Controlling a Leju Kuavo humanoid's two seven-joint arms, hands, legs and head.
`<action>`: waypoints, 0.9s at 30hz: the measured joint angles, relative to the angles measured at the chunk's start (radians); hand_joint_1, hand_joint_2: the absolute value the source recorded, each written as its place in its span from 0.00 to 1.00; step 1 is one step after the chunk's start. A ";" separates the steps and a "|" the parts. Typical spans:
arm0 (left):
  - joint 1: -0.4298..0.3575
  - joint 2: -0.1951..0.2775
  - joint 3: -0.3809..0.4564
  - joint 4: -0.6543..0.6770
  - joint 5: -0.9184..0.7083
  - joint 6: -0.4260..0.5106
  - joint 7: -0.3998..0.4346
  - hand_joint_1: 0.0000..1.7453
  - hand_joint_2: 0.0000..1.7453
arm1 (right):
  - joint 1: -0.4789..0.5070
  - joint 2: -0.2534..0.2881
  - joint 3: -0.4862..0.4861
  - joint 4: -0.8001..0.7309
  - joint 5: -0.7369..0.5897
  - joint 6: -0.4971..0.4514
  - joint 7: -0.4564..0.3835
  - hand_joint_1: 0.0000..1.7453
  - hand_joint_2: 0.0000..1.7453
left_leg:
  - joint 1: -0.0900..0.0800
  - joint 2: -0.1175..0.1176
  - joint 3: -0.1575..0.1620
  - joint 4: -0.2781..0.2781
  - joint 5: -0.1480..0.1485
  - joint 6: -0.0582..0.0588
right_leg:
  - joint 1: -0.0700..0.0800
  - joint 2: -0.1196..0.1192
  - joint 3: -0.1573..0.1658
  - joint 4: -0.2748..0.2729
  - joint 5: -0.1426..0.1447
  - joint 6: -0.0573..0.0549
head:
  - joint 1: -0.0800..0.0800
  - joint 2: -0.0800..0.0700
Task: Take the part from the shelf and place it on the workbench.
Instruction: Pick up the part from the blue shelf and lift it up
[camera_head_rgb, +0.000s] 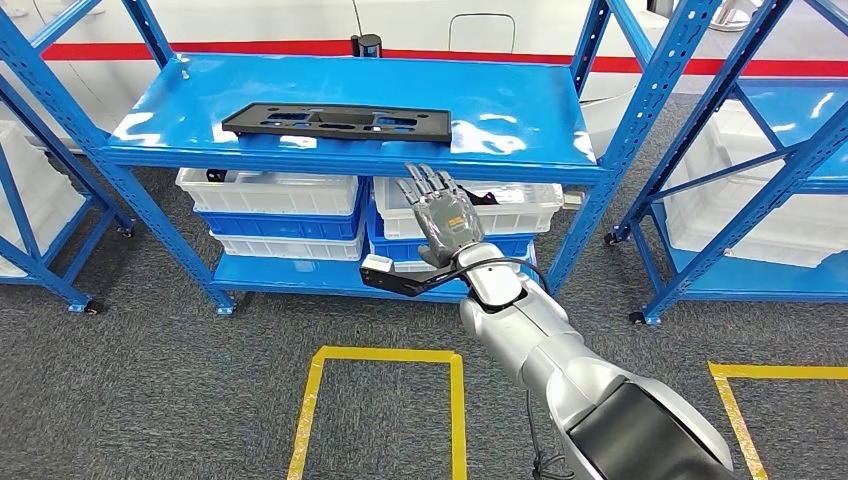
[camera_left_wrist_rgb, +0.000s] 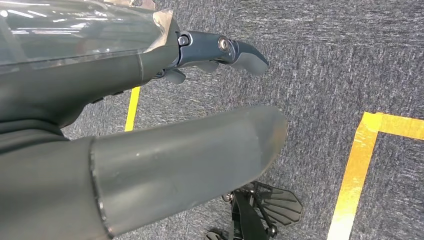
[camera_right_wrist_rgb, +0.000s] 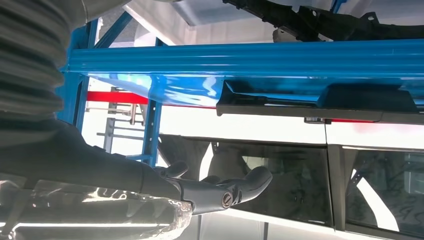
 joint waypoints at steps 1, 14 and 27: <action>0.000 0.000 0.000 0.000 0.000 0.000 0.001 0.00 0.00 | 0.000 0.000 0.000 0.000 0.002 0.000 0.000 0.00 1.00 | 0.000 0.000 0.000 0.000 0.000 0.000 | 0.000 0.000 0.000 0.000 0.000 0.000 | 0.000 0.000; -0.009 0.005 0.000 0.000 -0.009 -0.014 0.003 0.00 0.00 | 0.003 -0.005 -0.011 -0.007 0.028 0.001 0.002 0.00 1.00 | -0.001 0.001 -0.007 0.001 0.001 0.015 | -0.009 0.000 -0.010 0.001 0.003 0.013 | 0.000 0.000; -0.014 0.003 0.002 0.000 -0.010 -0.016 0.002 0.00 0.00 | 0.016 -0.022 -0.030 -0.013 0.038 0.004 0.000 0.00 1.00 | -0.002 0.004 0.001 -0.005 -0.012 -0.002 | 0.013 0.001 -0.091 0.025 0.053 -0.020 | 0.002 0.000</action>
